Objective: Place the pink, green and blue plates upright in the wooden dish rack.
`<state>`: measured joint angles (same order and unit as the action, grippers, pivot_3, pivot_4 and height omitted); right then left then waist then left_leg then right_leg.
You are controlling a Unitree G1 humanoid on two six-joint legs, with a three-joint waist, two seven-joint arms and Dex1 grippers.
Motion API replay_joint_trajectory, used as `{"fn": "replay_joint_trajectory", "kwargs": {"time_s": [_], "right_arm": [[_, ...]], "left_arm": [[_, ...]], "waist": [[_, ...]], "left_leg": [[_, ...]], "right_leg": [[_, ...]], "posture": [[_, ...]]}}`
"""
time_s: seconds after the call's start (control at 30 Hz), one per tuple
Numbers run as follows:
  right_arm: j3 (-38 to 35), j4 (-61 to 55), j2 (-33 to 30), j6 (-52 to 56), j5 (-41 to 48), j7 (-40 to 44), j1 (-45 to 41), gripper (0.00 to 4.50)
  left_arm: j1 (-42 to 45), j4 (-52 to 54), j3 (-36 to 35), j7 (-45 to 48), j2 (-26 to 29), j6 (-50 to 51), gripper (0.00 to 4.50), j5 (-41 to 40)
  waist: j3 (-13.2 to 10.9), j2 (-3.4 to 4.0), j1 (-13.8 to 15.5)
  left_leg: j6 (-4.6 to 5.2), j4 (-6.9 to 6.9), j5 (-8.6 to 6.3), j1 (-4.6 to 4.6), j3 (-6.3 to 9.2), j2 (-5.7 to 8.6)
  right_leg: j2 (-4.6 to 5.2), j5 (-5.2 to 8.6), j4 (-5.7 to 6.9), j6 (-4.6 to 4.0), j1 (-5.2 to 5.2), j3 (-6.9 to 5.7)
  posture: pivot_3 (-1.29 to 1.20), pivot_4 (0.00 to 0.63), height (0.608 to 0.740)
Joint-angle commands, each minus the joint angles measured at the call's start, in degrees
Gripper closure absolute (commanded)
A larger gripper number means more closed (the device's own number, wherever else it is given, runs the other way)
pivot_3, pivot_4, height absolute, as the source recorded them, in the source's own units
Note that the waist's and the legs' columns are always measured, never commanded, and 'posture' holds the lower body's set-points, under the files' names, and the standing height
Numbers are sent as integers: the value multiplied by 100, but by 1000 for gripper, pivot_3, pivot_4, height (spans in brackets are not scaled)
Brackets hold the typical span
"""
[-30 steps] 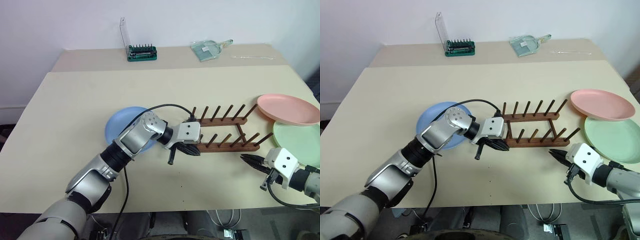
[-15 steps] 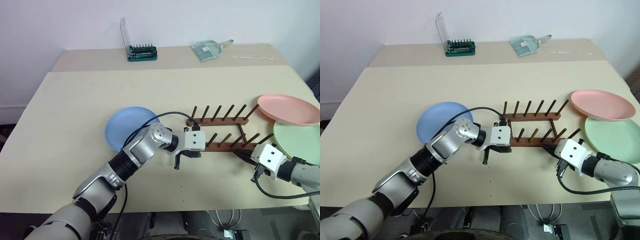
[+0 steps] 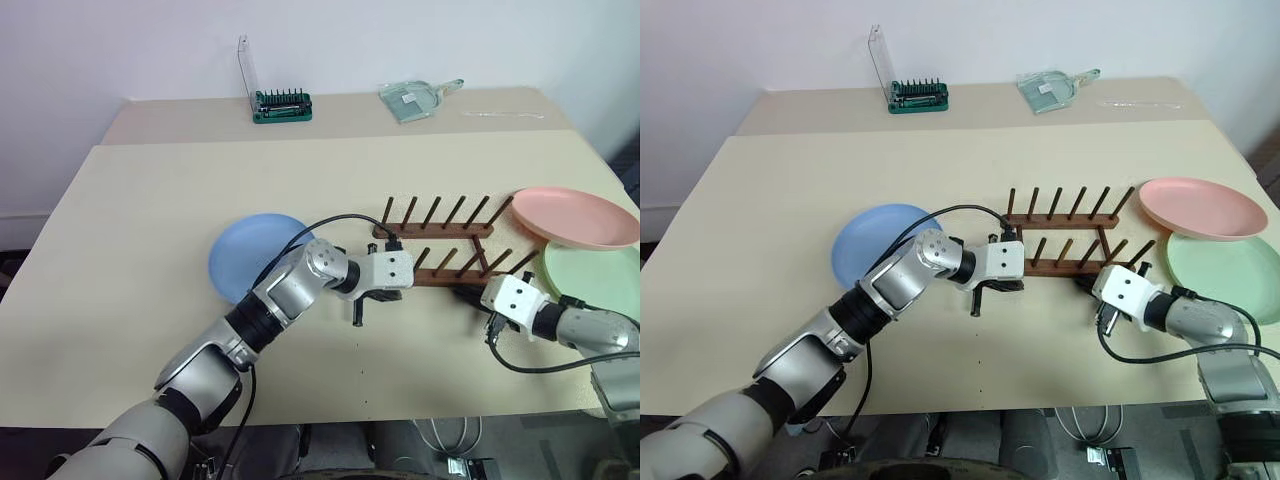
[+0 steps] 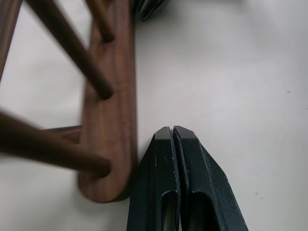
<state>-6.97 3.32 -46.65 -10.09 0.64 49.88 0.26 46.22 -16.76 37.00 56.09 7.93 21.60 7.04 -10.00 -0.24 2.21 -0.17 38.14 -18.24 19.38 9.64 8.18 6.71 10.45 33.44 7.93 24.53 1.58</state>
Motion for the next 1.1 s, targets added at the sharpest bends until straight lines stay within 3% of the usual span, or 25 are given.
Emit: {"fn": "replay_joint_trajectory", "kwargs": {"time_s": [0.03,0.73,0.93,1.1], "right_arm": [[111,157,-33,-203,-53,-23,-284,4406],[930,2216,4,-1470,-912,-598,-2021,4406],[930,2200,86,-1396,-814,-633,-2167,4406],[573,1679,278,-878,-46,-510,-1956,4406]], "left_arm": [[268,-434,-227,-226,-23,-178,4453,145],[1154,-2259,-708,-622,-517,-1123,4453,324],[1262,-2343,-762,-664,-606,-1181,4453,406],[1180,-1935,-951,-418,-539,-1066,4453,195]], "waist": [[0,0,0],[1,2,-12],[1,2,-14],[1,2,-32]], "left_leg": [[0,0,0,0,0,0],[-6,0,4,2,-1,1],[-6,0,4,5,-1,1],[-6,0,4,6,0,0]], "right_leg": [[0,0,0,0,0,0],[-2,-2,0,-2,5,0],[-2,-2,-1,-2,7,0],[-2,-2,0,-2,10,0]], "posture": [[0,150,740],[0,150,740],[0,150,740],[0,150,740]]}}
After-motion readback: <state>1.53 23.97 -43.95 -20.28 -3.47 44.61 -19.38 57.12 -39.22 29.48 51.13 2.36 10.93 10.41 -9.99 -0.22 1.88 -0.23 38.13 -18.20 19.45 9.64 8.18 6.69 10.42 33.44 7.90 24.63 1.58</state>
